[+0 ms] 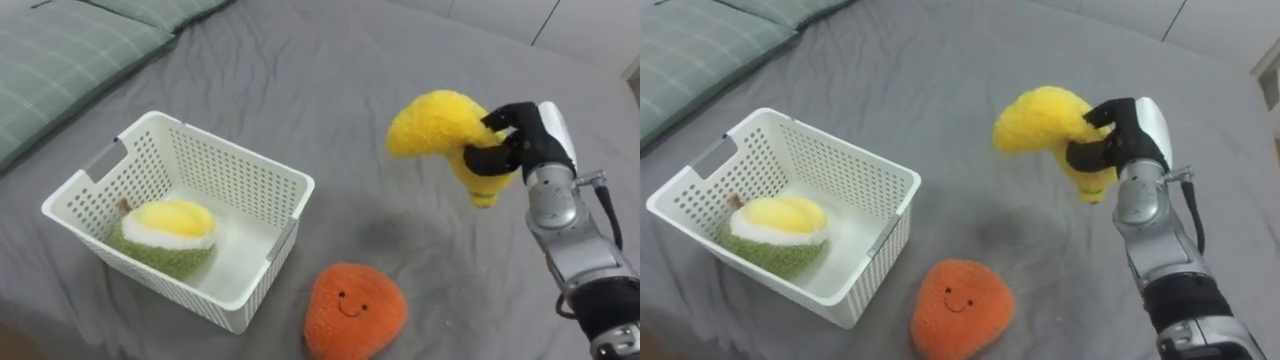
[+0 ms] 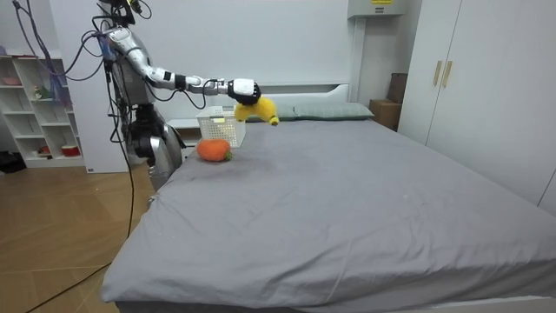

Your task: Collect toys from the bed

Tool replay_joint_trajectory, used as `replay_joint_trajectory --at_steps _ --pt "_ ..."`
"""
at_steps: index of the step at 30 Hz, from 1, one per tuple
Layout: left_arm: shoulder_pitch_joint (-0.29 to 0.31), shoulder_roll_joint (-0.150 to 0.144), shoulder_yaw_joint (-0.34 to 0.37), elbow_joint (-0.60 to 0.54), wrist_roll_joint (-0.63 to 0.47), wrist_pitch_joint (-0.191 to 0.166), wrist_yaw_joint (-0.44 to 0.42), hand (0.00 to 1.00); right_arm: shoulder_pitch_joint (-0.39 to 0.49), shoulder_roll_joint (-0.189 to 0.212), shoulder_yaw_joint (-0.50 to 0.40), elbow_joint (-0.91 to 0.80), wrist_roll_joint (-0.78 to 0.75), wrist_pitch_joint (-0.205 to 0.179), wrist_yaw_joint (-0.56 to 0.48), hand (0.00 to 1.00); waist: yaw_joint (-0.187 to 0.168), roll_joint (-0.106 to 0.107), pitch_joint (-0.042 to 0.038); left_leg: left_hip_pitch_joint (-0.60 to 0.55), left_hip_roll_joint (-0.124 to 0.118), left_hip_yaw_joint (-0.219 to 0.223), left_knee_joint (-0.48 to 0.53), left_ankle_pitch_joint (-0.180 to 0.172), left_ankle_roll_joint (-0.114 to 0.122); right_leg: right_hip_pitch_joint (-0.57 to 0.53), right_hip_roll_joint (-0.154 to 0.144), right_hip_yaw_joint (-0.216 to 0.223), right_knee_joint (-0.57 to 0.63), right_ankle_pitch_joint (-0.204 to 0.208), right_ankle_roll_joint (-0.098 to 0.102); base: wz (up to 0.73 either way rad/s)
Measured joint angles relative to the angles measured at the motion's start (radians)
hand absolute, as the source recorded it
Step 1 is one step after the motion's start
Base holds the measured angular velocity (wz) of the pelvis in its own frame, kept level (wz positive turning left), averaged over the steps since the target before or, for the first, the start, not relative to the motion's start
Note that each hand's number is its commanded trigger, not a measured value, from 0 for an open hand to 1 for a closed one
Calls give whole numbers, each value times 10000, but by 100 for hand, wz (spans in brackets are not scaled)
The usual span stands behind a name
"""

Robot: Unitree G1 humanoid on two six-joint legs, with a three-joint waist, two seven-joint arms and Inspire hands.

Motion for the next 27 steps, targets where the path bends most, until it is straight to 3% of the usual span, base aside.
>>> replay_joint_trajectory --at_steps 6,14,19,27 --pt "-118 -77 94 -12 -16 5 1 0 364 7 -268 -2001 -596 -15 39 100 9 36 25 81 -12 101 -46 -13 25 -1 -9 150 -4 -25 20 -5" --pt "-36 -244 208 -50 -10 -1 3 0 367 6 -268 -2694 -461 4 294 100 96 20 14 240 3 125 -188 -16 29 27 -13 150 5 -31 31 -1" --pt "-19 -282 270 -162 355 -1 6 0 364 50 -263 -3989 -626 10 450 100 145 19 15 218 4 100 -211 -19 30 31 -10 129 6 -33 34 0" --pt "0 -378 350 -208 415 4 -5 0 363 396 -205 -4690 -1019 0 942 100 607 -21 22 219 -15 -37 -121 -74 34 171 -13 53 -2 -38 42 4"
